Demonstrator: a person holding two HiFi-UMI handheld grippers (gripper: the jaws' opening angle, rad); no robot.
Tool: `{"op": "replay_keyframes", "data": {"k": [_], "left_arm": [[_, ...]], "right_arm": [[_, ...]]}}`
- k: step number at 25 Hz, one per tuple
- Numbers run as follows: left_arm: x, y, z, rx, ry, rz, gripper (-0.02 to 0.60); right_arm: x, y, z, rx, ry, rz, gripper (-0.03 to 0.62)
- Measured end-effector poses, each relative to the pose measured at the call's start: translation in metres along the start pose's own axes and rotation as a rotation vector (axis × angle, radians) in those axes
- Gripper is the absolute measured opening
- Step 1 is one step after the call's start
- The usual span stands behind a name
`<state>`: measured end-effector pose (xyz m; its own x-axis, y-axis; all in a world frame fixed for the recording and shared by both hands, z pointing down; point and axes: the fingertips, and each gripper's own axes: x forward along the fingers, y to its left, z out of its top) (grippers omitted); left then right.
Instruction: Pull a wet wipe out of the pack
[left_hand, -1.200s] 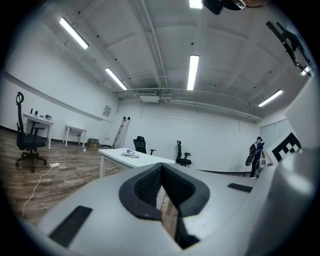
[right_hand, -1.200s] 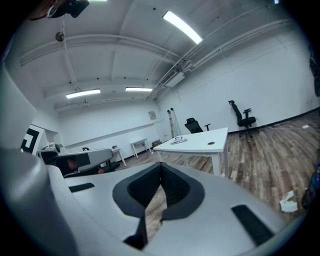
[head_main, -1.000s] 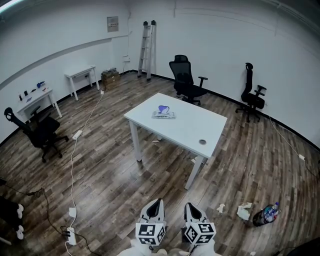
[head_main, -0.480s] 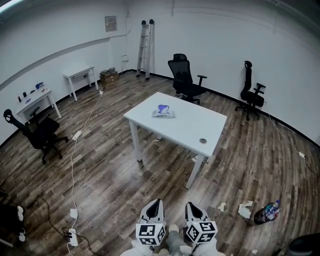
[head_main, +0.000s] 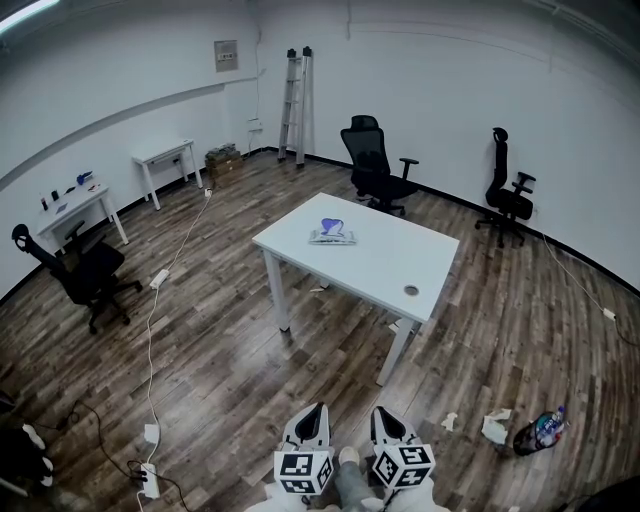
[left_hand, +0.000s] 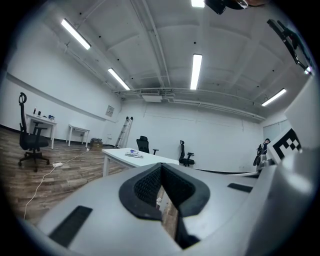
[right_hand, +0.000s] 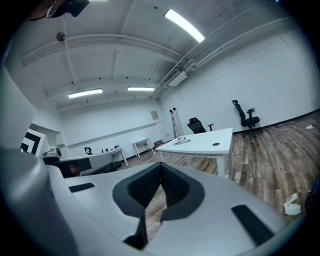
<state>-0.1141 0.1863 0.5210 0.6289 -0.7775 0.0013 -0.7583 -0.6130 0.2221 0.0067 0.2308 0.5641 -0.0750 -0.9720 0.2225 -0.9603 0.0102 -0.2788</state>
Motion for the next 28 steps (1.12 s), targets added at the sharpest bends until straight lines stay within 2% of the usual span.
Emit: {"op": "replay_keyframes", "data": {"k": [13,28], "left_arm": [[0.025,0.0,-0.003,0.002,0.011,-0.019,-0.002],[0.076,0.032,0.006,-0.001,-0.003,0.05,-0.002]], "right_arm": [[0.026,-0.01,0.009,0.003,-0.004,0.003,0.009],[0.091,-0.021,0.035,-0.016,0.005,0.06,0.009]]}}
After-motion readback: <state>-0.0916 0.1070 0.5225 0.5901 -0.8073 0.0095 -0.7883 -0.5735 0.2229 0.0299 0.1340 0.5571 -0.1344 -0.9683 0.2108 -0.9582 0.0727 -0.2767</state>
